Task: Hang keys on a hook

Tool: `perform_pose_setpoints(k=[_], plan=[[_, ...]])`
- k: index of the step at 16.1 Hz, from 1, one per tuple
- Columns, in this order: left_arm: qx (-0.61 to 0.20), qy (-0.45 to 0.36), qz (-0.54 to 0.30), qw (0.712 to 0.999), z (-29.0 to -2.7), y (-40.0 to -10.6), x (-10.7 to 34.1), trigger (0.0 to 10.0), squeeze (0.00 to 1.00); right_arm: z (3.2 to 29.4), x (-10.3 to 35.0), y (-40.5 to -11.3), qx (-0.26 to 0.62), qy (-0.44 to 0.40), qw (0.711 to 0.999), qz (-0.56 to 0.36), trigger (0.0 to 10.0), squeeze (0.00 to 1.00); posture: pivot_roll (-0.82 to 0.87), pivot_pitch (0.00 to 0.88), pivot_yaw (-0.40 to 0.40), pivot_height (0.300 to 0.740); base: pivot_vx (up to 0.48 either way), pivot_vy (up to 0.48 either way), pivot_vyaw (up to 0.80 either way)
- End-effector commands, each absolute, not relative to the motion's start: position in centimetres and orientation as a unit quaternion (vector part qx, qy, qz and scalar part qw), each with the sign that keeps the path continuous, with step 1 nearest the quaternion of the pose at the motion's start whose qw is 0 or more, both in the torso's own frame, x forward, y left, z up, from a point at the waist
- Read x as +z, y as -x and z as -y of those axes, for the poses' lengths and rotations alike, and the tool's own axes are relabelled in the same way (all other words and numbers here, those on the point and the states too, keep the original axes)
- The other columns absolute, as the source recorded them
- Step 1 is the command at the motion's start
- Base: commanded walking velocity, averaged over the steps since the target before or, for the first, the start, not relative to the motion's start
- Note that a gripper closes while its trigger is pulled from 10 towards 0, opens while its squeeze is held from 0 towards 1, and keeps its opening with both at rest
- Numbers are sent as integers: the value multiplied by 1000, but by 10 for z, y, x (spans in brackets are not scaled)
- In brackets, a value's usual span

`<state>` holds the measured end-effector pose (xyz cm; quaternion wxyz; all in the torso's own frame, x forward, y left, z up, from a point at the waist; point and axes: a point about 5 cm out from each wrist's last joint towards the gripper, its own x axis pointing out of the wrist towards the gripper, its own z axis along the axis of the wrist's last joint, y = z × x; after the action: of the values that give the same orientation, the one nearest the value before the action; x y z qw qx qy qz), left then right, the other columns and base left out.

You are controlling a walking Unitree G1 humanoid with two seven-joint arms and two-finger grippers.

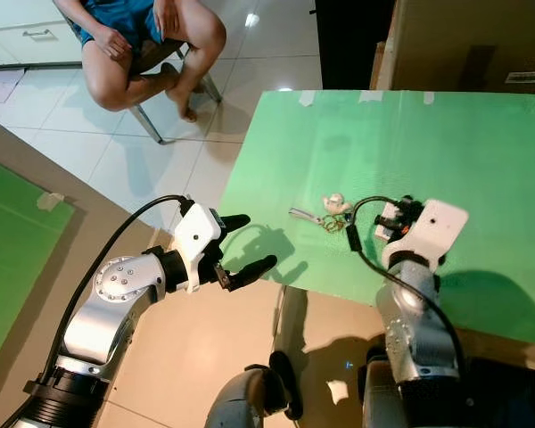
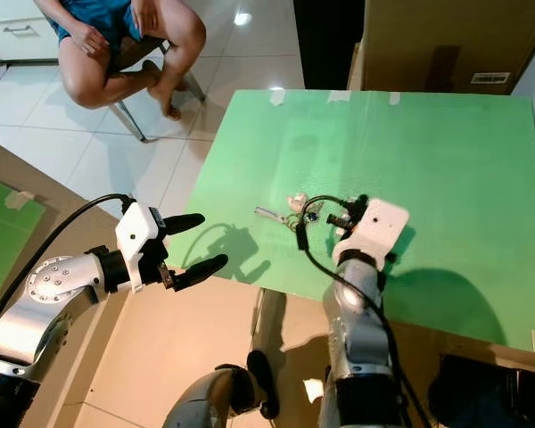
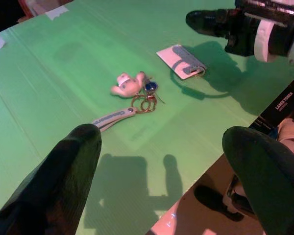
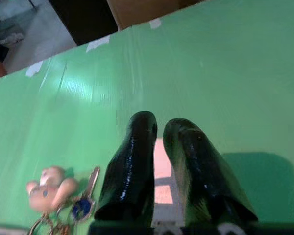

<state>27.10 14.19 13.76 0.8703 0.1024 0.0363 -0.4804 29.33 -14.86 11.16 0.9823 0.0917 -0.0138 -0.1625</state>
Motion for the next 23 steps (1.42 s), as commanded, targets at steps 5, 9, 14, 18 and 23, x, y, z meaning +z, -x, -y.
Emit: perform_pose_setpoints(k=[5, 9, 14, 18, 23], plan=[[-471, -115, -50, 873, -154, -268, 134, 10000, 0, 129, 89, -283, -140, -106, 984, -31, 10000, 1000, -140, 279, 277, 740, 0, 0, 0], [-470, -121, -53, 873, -158, -267, 136, 10000, 0, 130, 83, -283, -148, -112, 982, -41, 10000, 1000, -125, 286, 288, 740, 0, 0, 0], [-471, -126, -57, 871, -162, -265, 138, 10000, 0, 131, 74, -283, -156, -126, 978, -57, 10000, 0, -101, 298, 303, 740, 0, 0, 0], [-473, -125, -61, 870, -164, -261, 138, 10000, 0, 132, 71, -285, -154, -128, 978, -62, 10000, 0, -96, 307, 304, 740, 0, 0, 0], [-472, -123, -64, 871, -165, -259, 138, 10000, 0, 134, 69, -288, -150, -125, 979, -65, 10000, 0, -88, 313, 304, 740, 0, 0, 0]])
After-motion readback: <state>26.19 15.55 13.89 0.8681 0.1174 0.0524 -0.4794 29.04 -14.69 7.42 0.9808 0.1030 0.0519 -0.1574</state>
